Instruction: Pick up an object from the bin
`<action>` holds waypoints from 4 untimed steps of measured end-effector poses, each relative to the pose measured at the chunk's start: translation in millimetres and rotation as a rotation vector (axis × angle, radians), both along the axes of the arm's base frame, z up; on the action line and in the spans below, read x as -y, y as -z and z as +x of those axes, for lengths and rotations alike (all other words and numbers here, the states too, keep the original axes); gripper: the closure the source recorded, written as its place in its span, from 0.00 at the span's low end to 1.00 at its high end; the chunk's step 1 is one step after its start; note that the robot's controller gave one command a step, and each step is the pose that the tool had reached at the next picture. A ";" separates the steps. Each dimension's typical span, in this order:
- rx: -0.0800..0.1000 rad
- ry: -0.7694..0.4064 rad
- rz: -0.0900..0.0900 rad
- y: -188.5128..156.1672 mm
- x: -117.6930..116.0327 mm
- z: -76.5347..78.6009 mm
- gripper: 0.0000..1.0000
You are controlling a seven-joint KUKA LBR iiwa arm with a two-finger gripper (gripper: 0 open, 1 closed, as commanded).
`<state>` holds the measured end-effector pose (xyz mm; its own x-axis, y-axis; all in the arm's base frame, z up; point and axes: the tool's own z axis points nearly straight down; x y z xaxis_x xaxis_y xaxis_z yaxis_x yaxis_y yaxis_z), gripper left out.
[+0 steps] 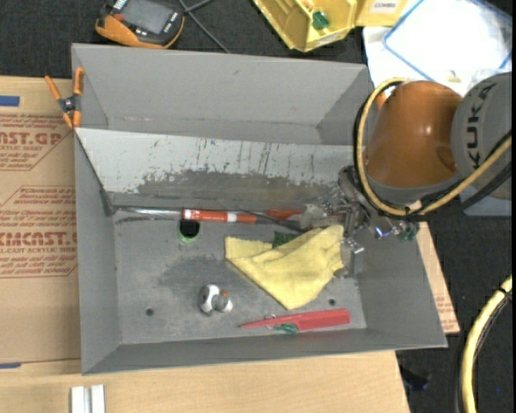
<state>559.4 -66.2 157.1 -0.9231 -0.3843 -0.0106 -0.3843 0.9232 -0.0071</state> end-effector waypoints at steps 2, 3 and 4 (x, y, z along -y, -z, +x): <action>0.007 -0.126 -0.001 87.8 -14.1 1.8 0.00; -0.003 -0.277 0.001 85.8 -25.0 16.3 1.00; -0.003 -0.277 0.001 85.9 -25.0 16.3 1.00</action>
Offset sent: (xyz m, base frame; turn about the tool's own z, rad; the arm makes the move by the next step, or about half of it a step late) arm 0.0016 0.0129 -0.0871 -0.1274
